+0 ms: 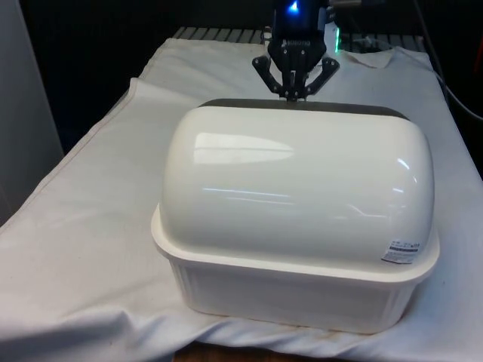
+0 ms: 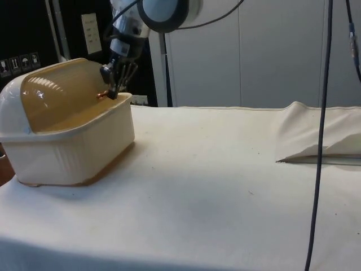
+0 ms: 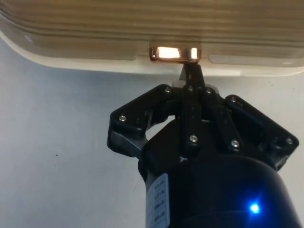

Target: Open the lid, then close it.

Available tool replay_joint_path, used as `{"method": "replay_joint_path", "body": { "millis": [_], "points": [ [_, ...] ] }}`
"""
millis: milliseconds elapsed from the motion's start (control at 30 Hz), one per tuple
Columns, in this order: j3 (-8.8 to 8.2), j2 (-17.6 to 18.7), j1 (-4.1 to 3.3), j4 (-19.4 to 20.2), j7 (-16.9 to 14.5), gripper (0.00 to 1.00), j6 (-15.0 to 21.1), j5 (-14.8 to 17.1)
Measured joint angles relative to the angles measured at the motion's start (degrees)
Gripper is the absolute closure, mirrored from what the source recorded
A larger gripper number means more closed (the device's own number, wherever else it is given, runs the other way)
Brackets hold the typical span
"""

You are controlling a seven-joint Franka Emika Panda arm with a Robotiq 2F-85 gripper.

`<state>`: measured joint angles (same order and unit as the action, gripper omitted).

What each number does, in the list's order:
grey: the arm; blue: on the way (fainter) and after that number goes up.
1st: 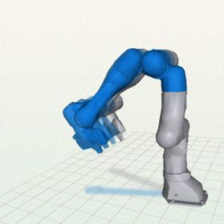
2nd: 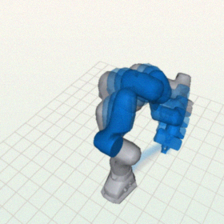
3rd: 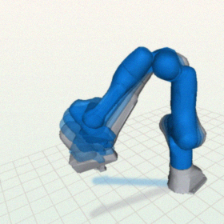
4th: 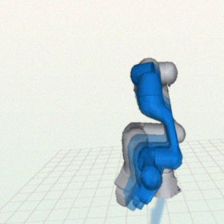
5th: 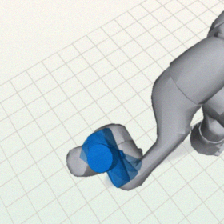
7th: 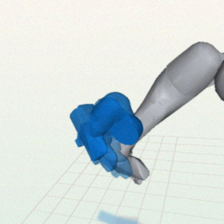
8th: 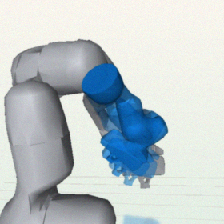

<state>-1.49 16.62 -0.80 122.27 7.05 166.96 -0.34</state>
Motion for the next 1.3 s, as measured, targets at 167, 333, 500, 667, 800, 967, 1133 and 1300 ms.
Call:
{"method": "replay_joint_path", "body": {
  "millis": [167,333,500,667,800,967,1133,1300],
  "points": [
    [0.00,-0.6,0.00,-0.7,0.0,1.00,0.0,0.0],
    [-0.06,-0.9,0.00,-1.5,0.1,1.00,0.0,0.0],
    [0.00,-0.6,0.00,-3.1,0.2,1.00,0.0,0.0],
    [0.06,0.2,-0.06,-5.0,0.3,1.00,0.0,0.0],
    [0.06,0.8,-0.06,-6.9,0.5,1.00,0.1,0.0],
    [0.06,2.0,-0.06,-8.8,0.5,1.00,0.9,0.0],
    [0.11,3.7,-0.06,-10.8,0.5,1.00,2.4,0.0],
    [0.17,4.2,-0.11,-11.4,0.5,1.00,3.7,0.0]
  ]
}}
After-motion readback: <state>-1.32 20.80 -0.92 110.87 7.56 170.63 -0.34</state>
